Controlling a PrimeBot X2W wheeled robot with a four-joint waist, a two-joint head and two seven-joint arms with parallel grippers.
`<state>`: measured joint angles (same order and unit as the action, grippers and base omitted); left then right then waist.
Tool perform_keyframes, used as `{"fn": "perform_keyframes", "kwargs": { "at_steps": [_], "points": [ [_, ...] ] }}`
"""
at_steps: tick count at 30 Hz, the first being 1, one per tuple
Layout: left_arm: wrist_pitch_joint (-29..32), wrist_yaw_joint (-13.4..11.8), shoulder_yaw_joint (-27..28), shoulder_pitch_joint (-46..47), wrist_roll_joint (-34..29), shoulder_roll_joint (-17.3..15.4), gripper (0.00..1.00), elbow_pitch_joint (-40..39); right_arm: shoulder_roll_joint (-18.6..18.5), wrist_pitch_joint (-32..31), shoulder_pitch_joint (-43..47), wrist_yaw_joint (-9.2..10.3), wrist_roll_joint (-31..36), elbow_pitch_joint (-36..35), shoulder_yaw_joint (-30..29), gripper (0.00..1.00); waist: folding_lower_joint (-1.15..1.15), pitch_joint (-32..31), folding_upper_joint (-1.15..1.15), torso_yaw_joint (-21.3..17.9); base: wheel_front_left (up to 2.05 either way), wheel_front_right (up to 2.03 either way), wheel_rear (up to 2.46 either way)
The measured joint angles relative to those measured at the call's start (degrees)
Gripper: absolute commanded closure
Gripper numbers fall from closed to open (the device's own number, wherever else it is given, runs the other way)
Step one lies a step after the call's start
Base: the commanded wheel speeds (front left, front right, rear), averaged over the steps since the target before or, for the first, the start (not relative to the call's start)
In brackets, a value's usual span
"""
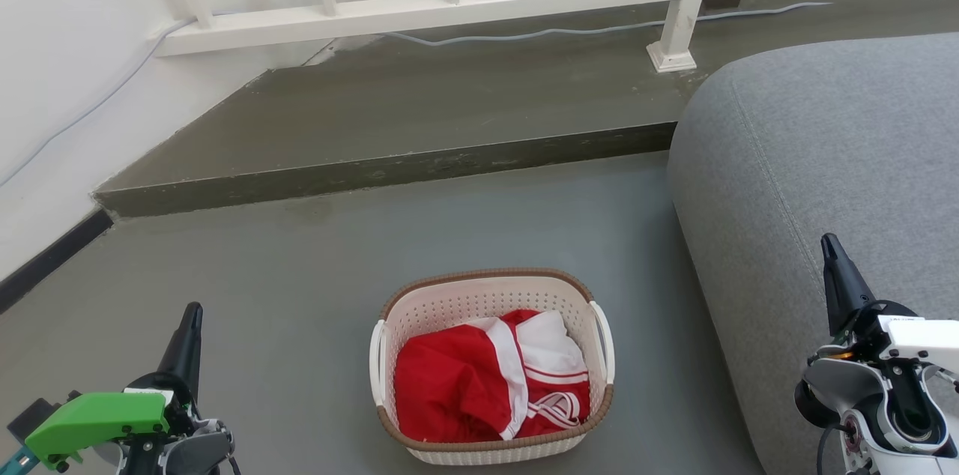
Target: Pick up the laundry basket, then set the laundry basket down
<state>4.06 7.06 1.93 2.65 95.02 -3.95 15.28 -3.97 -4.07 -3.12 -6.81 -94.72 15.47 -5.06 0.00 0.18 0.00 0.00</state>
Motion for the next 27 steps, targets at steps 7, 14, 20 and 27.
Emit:
{"fn": "perform_keyframes", "kwargs": {
  "at_steps": [7,14,20,27],
  "points": [
    [0.0,0.0,0.0,0.0,0.0,0.0,1.0,0.0,0.1,0.0,0.0,0.0,0.0,0.0,0.0,1.0,0.0,0.0,0.0,0.0,0.0,0.0,0.0],
    [0.0,0.0,0.1,0.0,0.0,0.0,1.0,0.0,0.1,0.0,0.0,0.0,0.0,0.0,-0.1,1.0,0.0,0.0,0.0,0.0,0.0,0.0,0.0],
    [0.0,0.0,0.1,0.0,0.0,0.0,1.0,0.0,0.1,0.0,0.0,0.0,0.0,0.0,-0.1,1.0,0.0,0.0,0.0,0.0,0.0,0.0,0.0],
    [0.0,0.0,0.1,0.0,-0.1,0.1,1.0,0.0,0.1,0.0,0.0,0.0,0.0,0.0,-0.1,1.0,0.0,0.0,0.0,0.0,0.0,0.0,0.0]
  ]
}}
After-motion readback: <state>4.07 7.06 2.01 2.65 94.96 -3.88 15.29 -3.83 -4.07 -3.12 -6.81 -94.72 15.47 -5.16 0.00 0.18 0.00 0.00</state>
